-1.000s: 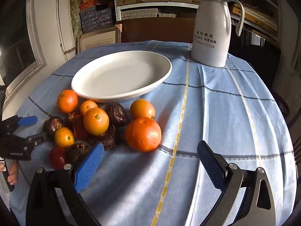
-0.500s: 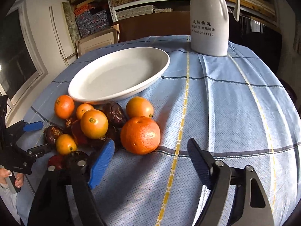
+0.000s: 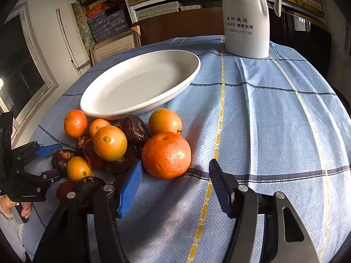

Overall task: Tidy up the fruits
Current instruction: 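Grasp a dark brown fruit with the left tool while the right tool grasps a large orange, then carry the dark fruit onto the white plate with the left tool while the right tool places the orange there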

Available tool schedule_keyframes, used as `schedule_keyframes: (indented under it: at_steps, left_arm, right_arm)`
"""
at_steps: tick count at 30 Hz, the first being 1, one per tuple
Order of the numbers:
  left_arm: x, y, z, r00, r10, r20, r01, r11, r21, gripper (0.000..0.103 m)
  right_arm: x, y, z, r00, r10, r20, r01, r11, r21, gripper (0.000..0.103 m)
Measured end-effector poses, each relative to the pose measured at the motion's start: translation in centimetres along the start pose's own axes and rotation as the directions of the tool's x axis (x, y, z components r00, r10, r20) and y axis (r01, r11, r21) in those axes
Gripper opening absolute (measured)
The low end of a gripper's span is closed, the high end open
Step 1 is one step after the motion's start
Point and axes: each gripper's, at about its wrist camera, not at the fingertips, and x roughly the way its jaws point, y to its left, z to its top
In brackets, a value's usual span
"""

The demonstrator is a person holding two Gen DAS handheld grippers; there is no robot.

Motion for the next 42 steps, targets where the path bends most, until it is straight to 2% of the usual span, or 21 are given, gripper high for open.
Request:
schedule_keyframes:
  at_steps: [4, 7, 11, 13, 19, 25, 30, 31, 32, 35, 42]
  left_arm:
    - [0.0, 0.0, -0.1, 1.000, -0.010, 0.006, 0.010, 1.000, -0.003, 0.066]
    - [-0.2, 0.0, -0.1, 1.000, -0.012, 0.012, 0.012, 1.000, -0.007, 0.065]
    - [-0.4, -0.4, -0.2, 1.000, -0.020, 0.018, 0.021, 1.000, -0.009, 0.056]
    - [-0.5, -0.6, -0.3, 1.000, -0.025, 0.019, 0.025, 1.000, -0.008, 0.052]
    - [-0.5, -0.8, -0.3, 1.000, -0.018, 0.013, 0.018, 1.000, -0.013, 0.052]
    - [-0.5, -0.5, -0.2, 0.999, -0.031, 0.015, 0.031, 0.999, -0.022, 0.052]
    - [-0.6, -0.4, -0.3, 0.999, -0.031, 0.016, 0.031, 0.999, -0.022, 0.052]
    - [-0.6, -0.5, -0.3, 0.999, -0.029, 0.017, 0.030, 0.999, -0.022, 0.051]
    - [-0.7, -0.4, -0.3, 0.999, -0.030, 0.019, 0.031, 0.999, -0.024, 0.043]
    - [-1.2, -0.2, -0.6, 0.997, -0.064, 0.031, 0.066, 0.997, -0.050, 0.042]
    - [-2.6, 0.5, -1.3, 0.996, -0.049, 0.077, 0.057, 0.992, -0.109, 0.042]
  right_arm:
    - [0.0, -0.1, 0.1, 1.000, 0.016, 0.002, -0.016, 1.000, 0.009, 0.058]
    - [0.0, 0.3, 0.0, 1.000, 0.026, 0.005, -0.026, 1.000, -0.004, 0.051]
    - [-0.1, 0.6, 0.1, 1.000, 0.029, 0.006, -0.029, 0.999, -0.016, 0.046]
    - [-0.1, 0.6, 0.1, 0.999, 0.031, 0.007, -0.031, 0.999, -0.013, 0.045]
    - [0.4, 0.2, 0.7, 0.999, 0.031, 0.010, -0.031, 0.999, 0.018, 0.045]
    - [1.6, -0.4, 1.6, 0.998, 0.064, 0.008, -0.064, 0.996, 0.063, 0.049]
    - [1.8, -0.2, 1.5, 0.998, 0.068, 0.006, -0.068, 0.996, 0.053, 0.048]
    - [1.7, -0.1, 1.4, 0.998, 0.063, 0.007, -0.064, 0.997, 0.046, 0.048]
    - [1.7, 0.0, 1.4, 0.998, 0.060, 0.008, -0.060, 0.997, 0.039, 0.047]
    - [1.5, 0.1, 1.2, 0.998, 0.062, 0.009, -0.063, 0.997, 0.039, 0.047]
    - [0.7, 0.1, 0.6, 0.998, 0.056, 0.022, -0.057, 0.998, 0.041, 0.047]
